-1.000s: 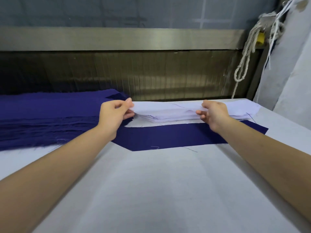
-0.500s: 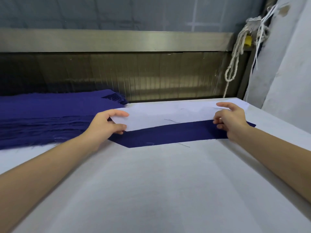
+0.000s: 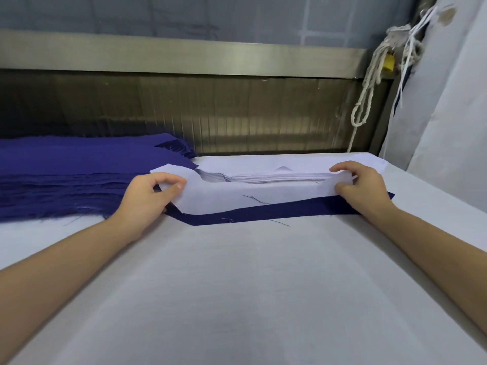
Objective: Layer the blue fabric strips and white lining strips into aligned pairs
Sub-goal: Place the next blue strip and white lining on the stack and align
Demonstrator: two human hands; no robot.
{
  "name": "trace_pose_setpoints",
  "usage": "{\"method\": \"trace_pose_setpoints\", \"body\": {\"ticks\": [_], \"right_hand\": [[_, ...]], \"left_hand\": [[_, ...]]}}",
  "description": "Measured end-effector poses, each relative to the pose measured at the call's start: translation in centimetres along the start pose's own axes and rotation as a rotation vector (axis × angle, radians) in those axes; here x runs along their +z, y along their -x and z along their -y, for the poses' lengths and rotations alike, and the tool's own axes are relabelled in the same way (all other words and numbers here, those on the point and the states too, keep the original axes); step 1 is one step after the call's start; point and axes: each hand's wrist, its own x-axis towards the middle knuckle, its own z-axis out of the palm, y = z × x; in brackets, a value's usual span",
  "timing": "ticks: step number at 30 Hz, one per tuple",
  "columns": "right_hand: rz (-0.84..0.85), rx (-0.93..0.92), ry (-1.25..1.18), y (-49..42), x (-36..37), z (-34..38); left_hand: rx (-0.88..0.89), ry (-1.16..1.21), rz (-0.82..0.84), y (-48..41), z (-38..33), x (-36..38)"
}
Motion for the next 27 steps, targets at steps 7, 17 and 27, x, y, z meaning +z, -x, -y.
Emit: {"method": "trace_pose_setpoints", "body": {"ticks": [7, 17, 27], "right_hand": [[0.084, 0.023, -0.031, 0.2, -0.2, 0.0], [0.071, 0.094, 0.151, -0.3, -1.2, -0.6], [0.06, 0.042, 0.143, 0.1, -1.2, -0.7]], "left_hand": [[-0.01, -0.128, 0.007, -0.3, 0.4, -0.4], [-0.012, -0.21, 0.058, 0.0, 0.1, -1.0], [-0.042, -0.165, 0.061, -0.2, 0.4, -1.2]]}}
